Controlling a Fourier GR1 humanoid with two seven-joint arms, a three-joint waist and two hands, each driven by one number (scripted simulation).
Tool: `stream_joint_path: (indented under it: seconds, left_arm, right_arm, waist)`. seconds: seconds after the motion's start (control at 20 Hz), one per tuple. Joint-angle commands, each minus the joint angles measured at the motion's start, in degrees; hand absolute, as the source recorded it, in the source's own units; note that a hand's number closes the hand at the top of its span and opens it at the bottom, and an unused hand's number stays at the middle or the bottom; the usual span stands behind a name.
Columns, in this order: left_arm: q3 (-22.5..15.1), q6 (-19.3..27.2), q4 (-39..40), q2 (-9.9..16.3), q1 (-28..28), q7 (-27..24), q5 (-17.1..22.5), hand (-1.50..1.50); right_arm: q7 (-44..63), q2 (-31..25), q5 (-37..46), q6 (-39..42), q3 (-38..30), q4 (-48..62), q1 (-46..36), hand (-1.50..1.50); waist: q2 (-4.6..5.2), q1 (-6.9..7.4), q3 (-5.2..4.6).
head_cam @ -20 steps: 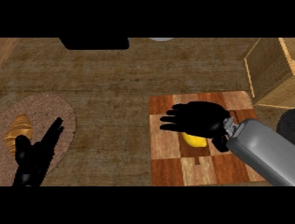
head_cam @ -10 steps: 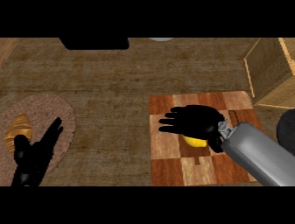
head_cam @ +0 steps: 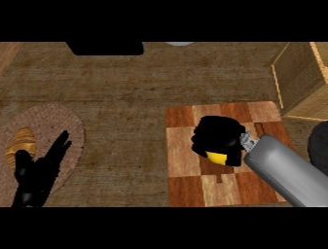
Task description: Pick the lemon from the cutting board and place it in the basket
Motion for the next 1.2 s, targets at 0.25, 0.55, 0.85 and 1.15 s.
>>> stream_joint_path:
  seconds: [0.25,0.55,0.85,1.15]
  left_arm:
    - [1.0,1.1,3.6,-1.1,3.0,2.2,0.3,0.00]
    - [2.0,1.8,0.7,-0.1,6.1,2.5,0.4,0.00]
    - [2.1,1.8,2.0,-0.3,5.0,2.6,-0.1,0.00]
    - [0.9,1.4,0.7,-1.3,6.4,1.9,-0.3,0.00]
  right_arm:
    - [18.8,5.6,0.1,1.2,-9.4,4.5,4.9,1.50]
    - [44.7,11.9,-1.4,-3.9,-22.2,4.7,11.4,1.50]
    - [56.5,22.8,-4.4,-13.4,-28.3,-9.1,14.6,1.50]
    - [62.1,24.8,-14.4,-23.7,-34.8,-27.1,9.4,1.50]
  waist:
    - [0.23,-2.68,-1.24]
    - [-0.28,-4.78,-1.28]
    - [0.01,-4.15,-1.18]
    - [-0.34,-3.18,-1.21]
